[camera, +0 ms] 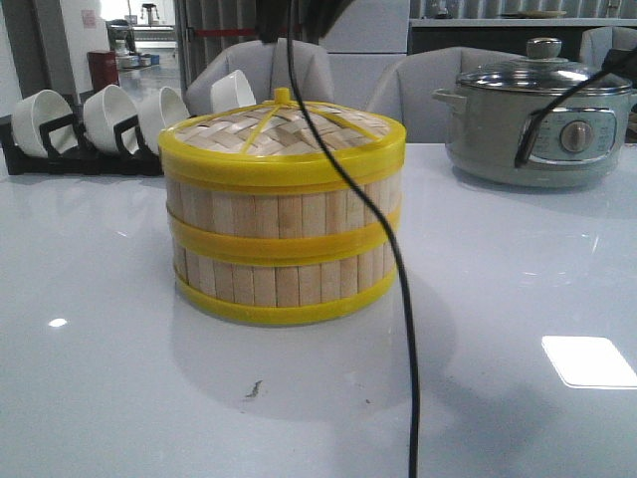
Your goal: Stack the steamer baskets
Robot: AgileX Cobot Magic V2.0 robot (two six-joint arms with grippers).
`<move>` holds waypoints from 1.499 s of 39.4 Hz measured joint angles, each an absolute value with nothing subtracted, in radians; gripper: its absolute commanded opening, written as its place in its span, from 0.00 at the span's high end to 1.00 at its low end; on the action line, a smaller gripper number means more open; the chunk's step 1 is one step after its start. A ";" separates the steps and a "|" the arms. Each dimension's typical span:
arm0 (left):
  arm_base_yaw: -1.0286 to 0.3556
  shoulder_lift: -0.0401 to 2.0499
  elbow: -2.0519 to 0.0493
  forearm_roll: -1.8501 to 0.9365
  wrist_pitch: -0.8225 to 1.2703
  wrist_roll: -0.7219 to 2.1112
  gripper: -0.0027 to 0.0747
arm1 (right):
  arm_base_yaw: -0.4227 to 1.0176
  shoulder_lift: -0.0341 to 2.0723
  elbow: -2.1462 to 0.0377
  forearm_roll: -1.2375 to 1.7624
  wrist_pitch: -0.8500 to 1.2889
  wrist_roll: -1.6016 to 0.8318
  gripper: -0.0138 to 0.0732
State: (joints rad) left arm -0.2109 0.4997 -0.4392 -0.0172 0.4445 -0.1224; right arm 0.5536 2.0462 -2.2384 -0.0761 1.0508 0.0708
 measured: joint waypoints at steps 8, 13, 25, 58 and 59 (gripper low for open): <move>-0.211 0.500 -0.439 -0.017 0.445 -0.122 0.85 | 0.456 1.865 -2.130 -0.095 0.982 0.071 0.35; -0.211 0.500 -0.439 -0.017 0.445 -0.122 0.85 | 0.382 1.724 -1.991 -0.095 0.911 0.071 0.35; -0.211 0.500 -0.439 -0.017 0.445 -0.122 0.85 | 0.210 1.344 -1.513 -0.099 0.692 0.071 0.35; -0.211 0.500 -0.439 -0.017 0.445 -0.122 0.85 | -0.008 0.499 -0.472 -0.097 0.252 0.071 0.35; -0.211 0.500 -0.439 -0.017 0.445 -0.122 0.85 | -0.008 0.487 -0.449 -0.097 0.240 0.071 0.35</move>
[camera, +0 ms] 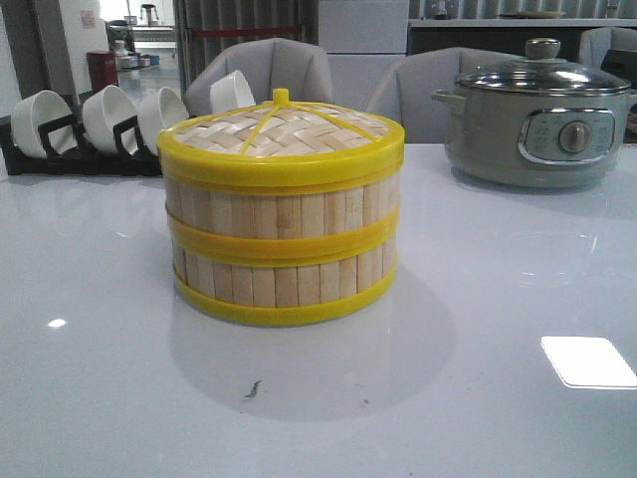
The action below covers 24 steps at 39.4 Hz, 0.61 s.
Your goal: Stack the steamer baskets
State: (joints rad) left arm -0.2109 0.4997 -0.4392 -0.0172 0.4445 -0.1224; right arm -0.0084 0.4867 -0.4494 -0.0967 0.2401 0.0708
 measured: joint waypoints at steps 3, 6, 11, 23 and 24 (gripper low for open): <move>-0.211 0.500 -0.439 -0.017 0.445 -0.122 0.85 | -0.008 0.445 -0.400 -0.097 0.212 0.071 0.35; -0.211 0.500 -0.439 -0.017 0.445 -0.122 0.85 | -0.008 0.412 -0.354 -0.097 0.193 0.071 0.35; -0.211 0.500 -0.439 -0.017 0.445 -0.122 0.85 | -0.008 0.391 -0.291 -0.097 0.156 0.071 0.35; -0.211 0.500 -0.439 -0.017 0.445 -0.122 0.85 | -0.008 0.390 -0.242 -0.097 0.079 0.071 0.66; -0.211 0.500 -0.439 -0.017 0.445 -0.122 0.85 | -0.008 0.390 -0.242 -0.097 0.077 0.071 0.75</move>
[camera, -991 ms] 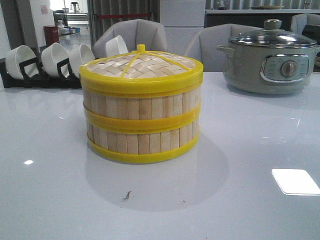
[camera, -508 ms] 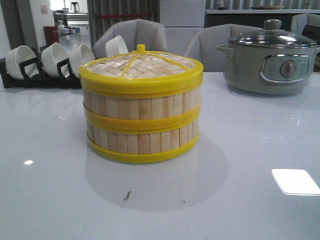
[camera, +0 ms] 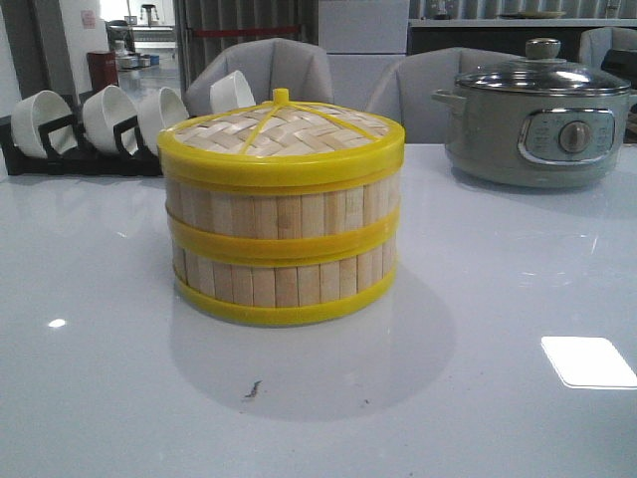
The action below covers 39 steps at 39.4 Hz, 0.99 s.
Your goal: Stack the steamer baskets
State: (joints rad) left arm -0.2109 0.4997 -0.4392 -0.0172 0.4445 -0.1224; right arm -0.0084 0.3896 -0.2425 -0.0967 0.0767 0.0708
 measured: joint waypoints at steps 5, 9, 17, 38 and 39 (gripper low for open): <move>-0.211 0.500 -0.439 -0.017 0.445 -0.122 0.85 | -0.008 0.390 -0.242 -0.097 0.074 0.071 0.77; -0.211 0.500 -0.439 -0.017 0.445 -0.122 0.85 | -0.008 0.390 -0.242 -0.097 0.074 0.071 0.78; -0.211 0.500 -0.439 -0.017 0.445 -0.122 0.85 | -0.008 0.390 -0.242 -0.097 0.074 0.071 0.78; -0.211 0.500 -0.439 -0.017 0.445 -0.125 0.85 | -0.008 0.390 -0.242 -0.097 0.074 0.071 0.78; -0.211 0.500 -0.439 -0.017 0.445 -0.125 0.85 | -0.008 0.390 -0.242 -0.097 0.074 0.071 0.78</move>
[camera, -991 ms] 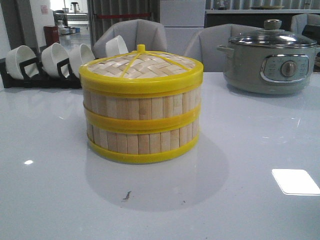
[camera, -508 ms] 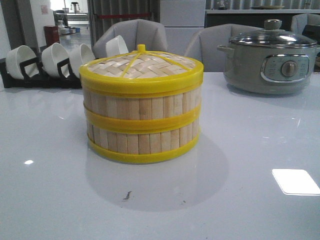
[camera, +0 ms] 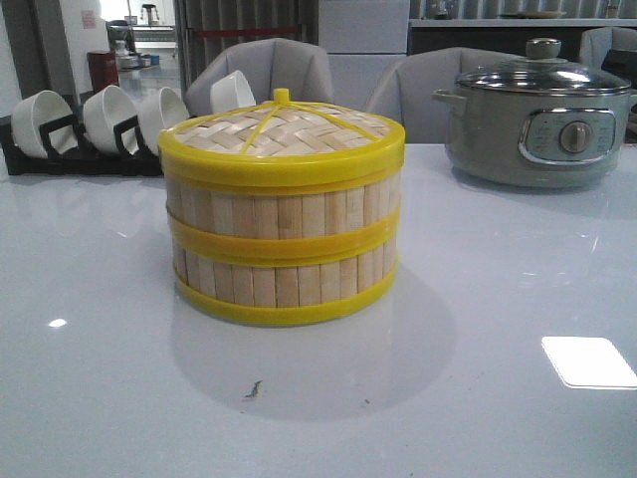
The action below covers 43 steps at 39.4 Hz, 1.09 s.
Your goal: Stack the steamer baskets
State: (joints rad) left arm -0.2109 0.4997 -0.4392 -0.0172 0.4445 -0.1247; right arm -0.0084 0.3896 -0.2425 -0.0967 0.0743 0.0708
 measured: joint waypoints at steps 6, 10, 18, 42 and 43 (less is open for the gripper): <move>-0.211 0.500 -0.439 -0.017 0.445 -0.125 0.85 | -0.008 0.390 -0.242 -0.097 0.074 0.071 0.78; -0.211 0.500 -0.439 -0.017 0.445 -0.125 0.85 | -0.008 0.390 -0.242 -0.097 0.074 0.071 0.78; -0.211 0.500 -0.439 0.000 0.445 -0.125 0.85 | -0.008 0.390 -0.242 -0.097 0.074 0.071 0.78; -0.061 0.230 -0.324 0.038 0.291 -0.125 0.85 | -0.008 0.390 -0.242 -0.097 0.074 0.071 0.78; -0.050 0.213 -0.306 0.038 0.289 -0.125 0.85 | -0.008 0.390 -0.242 -0.097 0.074 0.071 0.78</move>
State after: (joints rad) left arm -0.0499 0.2132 -0.3063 0.0384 0.2892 -0.1247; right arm -0.0084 0.3896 -0.2421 -0.0967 0.0743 0.0708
